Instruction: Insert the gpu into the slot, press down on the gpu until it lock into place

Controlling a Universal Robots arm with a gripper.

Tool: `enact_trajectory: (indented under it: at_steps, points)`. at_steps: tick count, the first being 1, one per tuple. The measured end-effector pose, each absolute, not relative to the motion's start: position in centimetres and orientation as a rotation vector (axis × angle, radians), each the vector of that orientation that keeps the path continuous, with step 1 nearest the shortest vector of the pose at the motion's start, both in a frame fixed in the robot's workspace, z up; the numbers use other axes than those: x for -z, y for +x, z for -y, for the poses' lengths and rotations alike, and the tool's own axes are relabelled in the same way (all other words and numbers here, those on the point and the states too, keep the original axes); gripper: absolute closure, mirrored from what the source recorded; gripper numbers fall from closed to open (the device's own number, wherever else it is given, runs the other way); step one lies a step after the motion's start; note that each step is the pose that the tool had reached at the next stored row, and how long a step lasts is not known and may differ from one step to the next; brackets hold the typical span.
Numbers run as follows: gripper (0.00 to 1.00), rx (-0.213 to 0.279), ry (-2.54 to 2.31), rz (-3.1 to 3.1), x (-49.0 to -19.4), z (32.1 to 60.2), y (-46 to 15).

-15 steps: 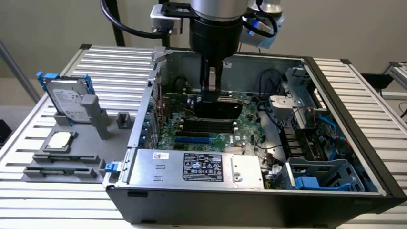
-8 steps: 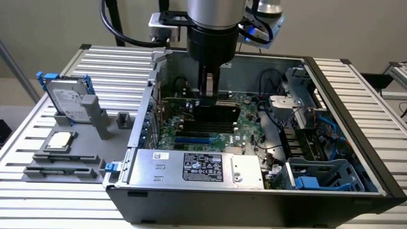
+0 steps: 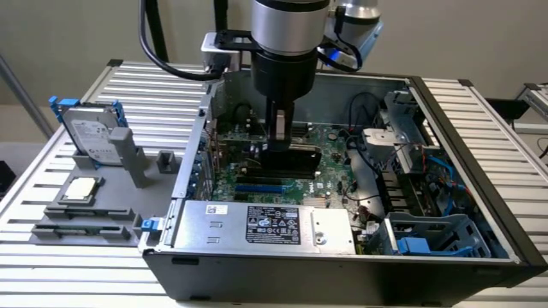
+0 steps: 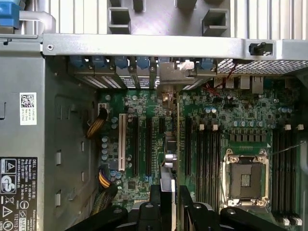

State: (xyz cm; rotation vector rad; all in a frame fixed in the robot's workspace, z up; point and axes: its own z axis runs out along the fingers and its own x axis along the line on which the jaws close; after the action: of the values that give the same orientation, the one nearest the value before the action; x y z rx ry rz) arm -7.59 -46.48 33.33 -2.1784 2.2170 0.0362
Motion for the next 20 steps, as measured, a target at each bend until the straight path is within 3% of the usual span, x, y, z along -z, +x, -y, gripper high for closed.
enact_trajectory:
  at_steps: [20]
  points:
    - [0.74,-0.036,-2.166,-2.228,-30.6,45.5,-8.4]
